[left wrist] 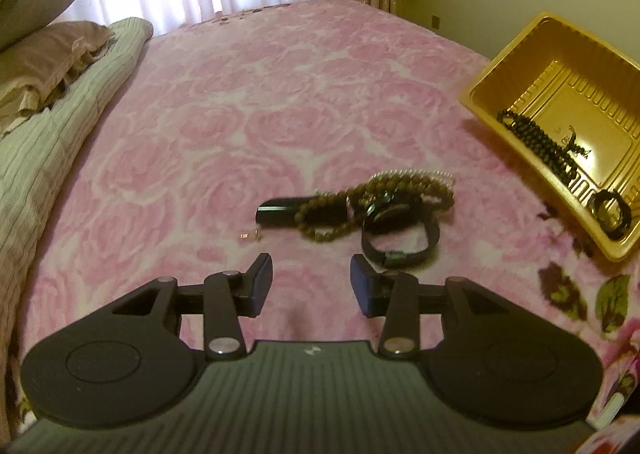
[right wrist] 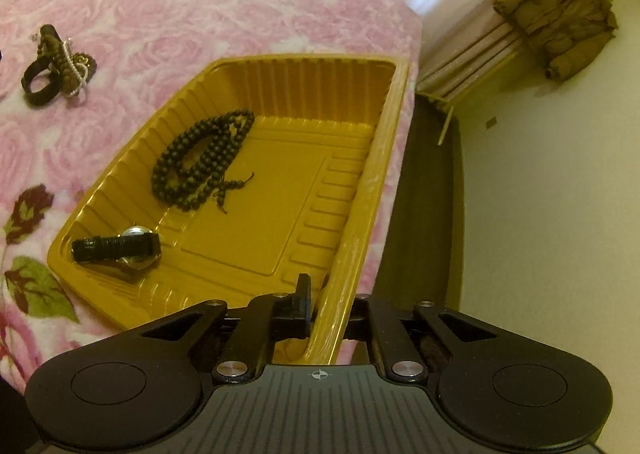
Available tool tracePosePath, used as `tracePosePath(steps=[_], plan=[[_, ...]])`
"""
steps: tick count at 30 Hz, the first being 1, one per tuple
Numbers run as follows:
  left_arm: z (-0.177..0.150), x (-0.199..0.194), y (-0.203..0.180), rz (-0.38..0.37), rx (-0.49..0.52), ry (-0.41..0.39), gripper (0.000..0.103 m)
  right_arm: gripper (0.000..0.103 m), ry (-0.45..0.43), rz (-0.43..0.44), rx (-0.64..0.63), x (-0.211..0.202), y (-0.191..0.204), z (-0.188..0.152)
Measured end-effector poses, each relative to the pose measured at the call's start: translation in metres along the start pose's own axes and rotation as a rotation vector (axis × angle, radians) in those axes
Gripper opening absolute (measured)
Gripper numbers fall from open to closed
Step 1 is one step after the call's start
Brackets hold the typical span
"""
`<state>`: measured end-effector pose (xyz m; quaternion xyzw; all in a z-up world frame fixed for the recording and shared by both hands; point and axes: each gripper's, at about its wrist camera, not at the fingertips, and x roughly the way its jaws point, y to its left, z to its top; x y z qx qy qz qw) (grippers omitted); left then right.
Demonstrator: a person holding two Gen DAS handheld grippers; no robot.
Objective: Organize jewelry
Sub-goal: 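Move the left gripper back to the pile and grasp the black bracelet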
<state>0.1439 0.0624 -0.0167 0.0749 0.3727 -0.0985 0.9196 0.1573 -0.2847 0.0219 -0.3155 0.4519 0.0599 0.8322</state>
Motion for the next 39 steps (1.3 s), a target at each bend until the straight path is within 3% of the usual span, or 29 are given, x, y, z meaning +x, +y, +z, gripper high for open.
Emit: tracePosePath(steps=[16,26,39], plan=[[0.012,0.041,-0.019,-0.096,-0.061,0.012,0.038,0.008,0.022,0.016,-0.016,0.002,-0.002,0.004],[0.018,0.063,-0.025,-0.112,-0.065,0.058,0.005,0.008,0.02,0.016,-0.017,0.003,-0.001,0.003],[0.024,0.032,-0.016,-0.102,0.07,0.05,0.002,0.008,0.017,0.013,-0.018,0.002,-0.001,0.003]])
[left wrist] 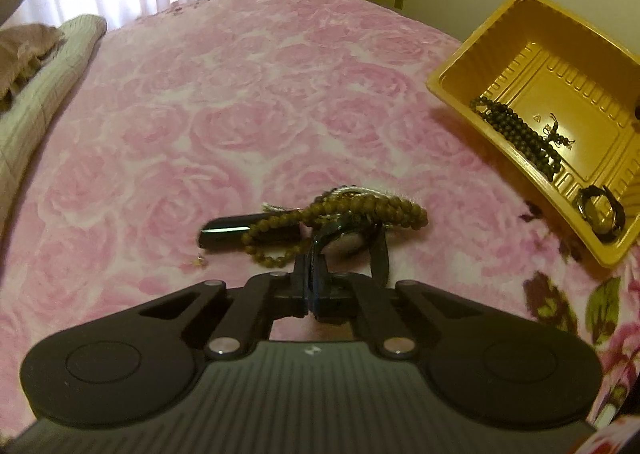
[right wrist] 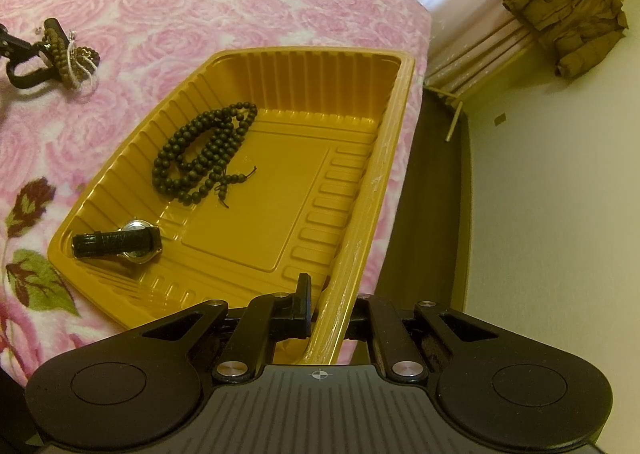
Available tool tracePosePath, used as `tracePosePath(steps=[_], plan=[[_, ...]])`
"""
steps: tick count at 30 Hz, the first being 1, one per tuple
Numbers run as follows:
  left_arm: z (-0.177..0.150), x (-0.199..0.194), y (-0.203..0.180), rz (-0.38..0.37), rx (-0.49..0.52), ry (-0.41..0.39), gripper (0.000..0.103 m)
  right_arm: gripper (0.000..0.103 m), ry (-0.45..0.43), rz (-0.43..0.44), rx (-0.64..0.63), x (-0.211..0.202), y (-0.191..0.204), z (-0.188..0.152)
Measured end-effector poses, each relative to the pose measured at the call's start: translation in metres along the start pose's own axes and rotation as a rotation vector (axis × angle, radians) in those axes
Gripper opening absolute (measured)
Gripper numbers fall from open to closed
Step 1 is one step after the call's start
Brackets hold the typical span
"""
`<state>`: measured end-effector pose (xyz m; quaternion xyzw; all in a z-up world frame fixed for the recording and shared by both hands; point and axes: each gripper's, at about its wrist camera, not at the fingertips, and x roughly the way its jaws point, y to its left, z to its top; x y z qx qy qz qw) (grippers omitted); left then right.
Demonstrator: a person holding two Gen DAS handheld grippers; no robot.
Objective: Organize jewelry
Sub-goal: 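Move the left gripper back to the pile and grasp the black bracelet, then carry the black bracelet over the yellow tray and open the left gripper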
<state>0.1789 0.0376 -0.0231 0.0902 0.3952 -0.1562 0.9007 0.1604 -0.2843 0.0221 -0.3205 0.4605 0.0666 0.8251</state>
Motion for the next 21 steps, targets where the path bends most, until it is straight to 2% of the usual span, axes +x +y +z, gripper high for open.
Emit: tracePosePath(steps=[12,21], plan=[[0.011,-0.026,0.007,-0.024,0.035,-0.029,0.002,0.008,-0.006,-0.007,-0.006,-0.003,0.001,-0.001],[0.037,-0.028,-0.026,-0.103,0.048,-0.073,0.002,0.008,-0.007,-0.007,-0.006,-0.003,0.0,-0.001]])
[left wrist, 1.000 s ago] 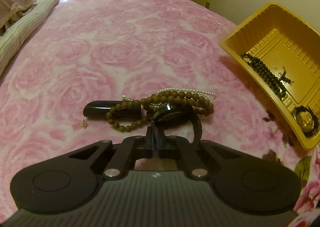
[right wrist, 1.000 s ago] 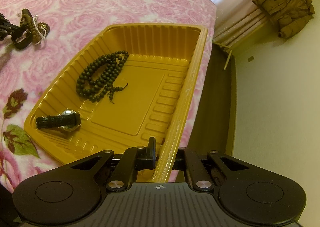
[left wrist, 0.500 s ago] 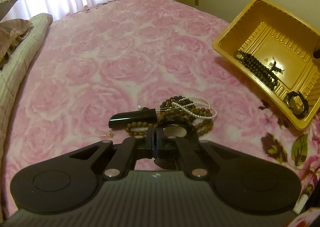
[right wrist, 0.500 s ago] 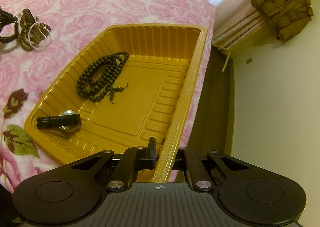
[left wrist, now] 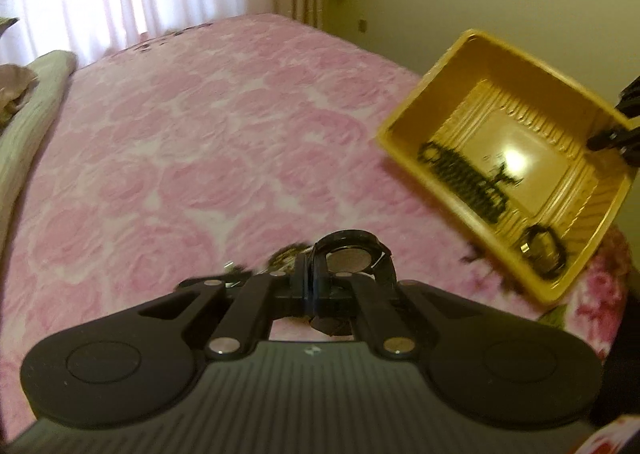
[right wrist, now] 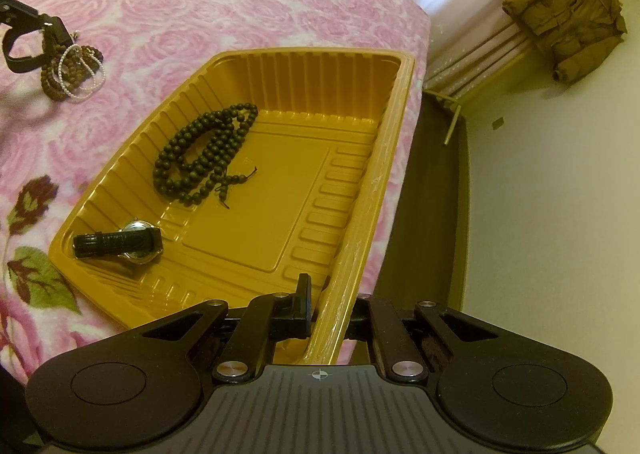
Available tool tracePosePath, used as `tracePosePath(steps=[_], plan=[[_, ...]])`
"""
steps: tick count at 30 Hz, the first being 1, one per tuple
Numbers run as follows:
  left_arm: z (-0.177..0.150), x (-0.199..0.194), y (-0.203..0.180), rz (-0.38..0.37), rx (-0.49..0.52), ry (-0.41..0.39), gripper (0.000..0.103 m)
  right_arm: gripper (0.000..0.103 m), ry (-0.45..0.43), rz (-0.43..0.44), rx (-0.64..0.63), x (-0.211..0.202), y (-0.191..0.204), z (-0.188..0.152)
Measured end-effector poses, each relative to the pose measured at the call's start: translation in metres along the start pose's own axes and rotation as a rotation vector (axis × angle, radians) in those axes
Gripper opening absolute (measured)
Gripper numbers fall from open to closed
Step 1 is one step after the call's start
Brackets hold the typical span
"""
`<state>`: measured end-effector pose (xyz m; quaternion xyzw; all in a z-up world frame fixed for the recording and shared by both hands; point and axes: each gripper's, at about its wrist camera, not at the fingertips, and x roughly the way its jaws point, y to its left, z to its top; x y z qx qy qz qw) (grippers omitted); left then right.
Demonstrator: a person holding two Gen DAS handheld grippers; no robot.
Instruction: Organize jewelry
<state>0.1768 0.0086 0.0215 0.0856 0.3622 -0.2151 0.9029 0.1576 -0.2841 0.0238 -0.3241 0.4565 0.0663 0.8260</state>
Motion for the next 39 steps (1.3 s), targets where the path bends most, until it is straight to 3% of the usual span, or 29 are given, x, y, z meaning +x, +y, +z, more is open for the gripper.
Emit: tracePosePath(steps=[13,23,29,32,39], plan=[[0.044,0.049,-0.096,-0.177,0.079,-0.016,0.002,0.008,-0.003,0.003,0.004,0.0,-0.001,0.0],[0.047,0.074,-0.138,-0.223,0.126,0.016,0.002,0.008,-0.003,0.008,0.004,-0.001,-0.001,0.0],[0.045,0.078,-0.144,-0.248,0.135,0.015,0.006,0.008,-0.003,0.011,0.004,0.0,-0.001,-0.001],[0.045,0.072,-0.137,-0.25,0.134,-0.001,0.032,0.008,-0.004,0.006,0.003,-0.001,0.0,-0.001],[0.032,0.041,-0.076,-0.115,0.072,-0.044,0.032,0.008,-0.005,0.006,0.002,-0.001,-0.001,-0.002]])
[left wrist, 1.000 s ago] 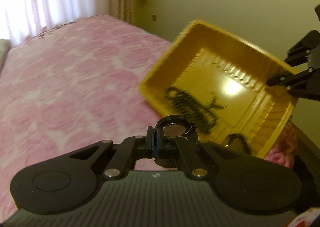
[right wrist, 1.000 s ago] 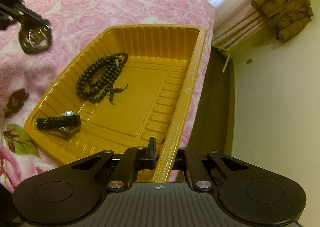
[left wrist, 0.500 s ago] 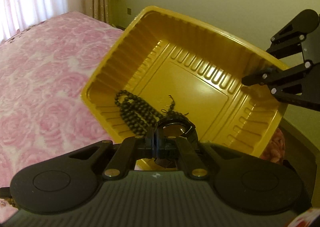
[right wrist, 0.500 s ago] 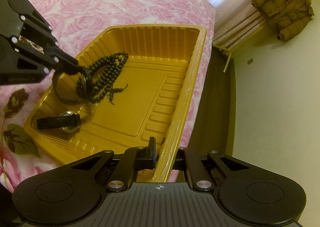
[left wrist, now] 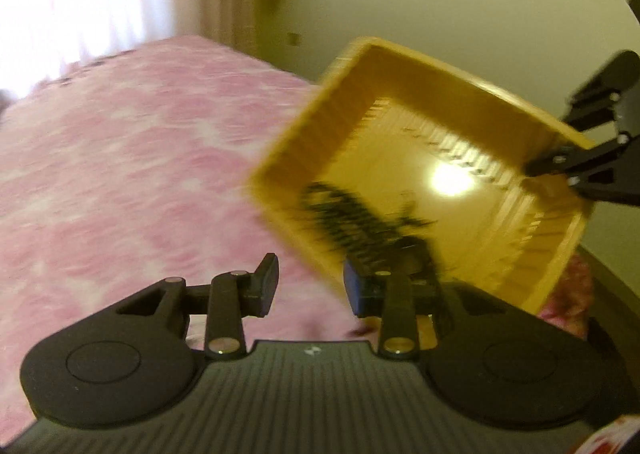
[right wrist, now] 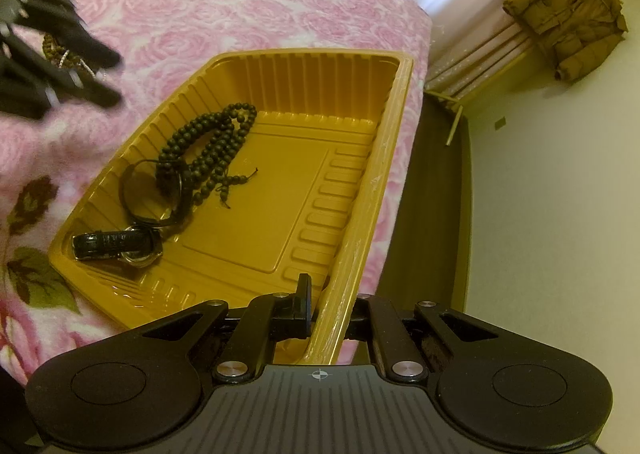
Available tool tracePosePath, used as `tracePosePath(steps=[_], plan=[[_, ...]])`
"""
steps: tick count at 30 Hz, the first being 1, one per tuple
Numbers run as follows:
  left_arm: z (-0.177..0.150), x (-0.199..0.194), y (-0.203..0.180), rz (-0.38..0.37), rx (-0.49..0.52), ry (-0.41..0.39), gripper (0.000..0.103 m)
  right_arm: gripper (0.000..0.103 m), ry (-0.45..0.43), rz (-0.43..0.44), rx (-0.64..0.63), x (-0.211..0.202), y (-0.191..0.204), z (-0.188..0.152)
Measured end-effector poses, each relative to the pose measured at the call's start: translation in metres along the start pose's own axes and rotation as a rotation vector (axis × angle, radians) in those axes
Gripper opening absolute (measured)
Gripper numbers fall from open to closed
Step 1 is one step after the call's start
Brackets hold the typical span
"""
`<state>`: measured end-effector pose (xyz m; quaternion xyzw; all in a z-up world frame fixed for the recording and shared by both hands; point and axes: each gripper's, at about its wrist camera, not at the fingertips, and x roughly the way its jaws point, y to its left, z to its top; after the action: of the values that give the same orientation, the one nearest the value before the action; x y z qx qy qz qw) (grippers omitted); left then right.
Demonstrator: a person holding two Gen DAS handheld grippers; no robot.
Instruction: Organize jewelry
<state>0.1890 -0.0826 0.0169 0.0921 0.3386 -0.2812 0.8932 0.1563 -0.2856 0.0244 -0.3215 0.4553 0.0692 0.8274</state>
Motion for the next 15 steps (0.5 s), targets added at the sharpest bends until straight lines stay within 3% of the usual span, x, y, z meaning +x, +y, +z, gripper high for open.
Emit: tracePosePath(steps=[7,15], plan=[[-0.046,-0.041,0.077,0.201,-0.124,0.003,0.032,0.008,-0.001,-0.003,-0.002,0.0,0.001,-0.001],[-0.097,-0.065,0.121,0.328,-0.232,0.032,0.032,0.008,-0.001,-0.005,-0.003,0.0,0.001,-0.001]])
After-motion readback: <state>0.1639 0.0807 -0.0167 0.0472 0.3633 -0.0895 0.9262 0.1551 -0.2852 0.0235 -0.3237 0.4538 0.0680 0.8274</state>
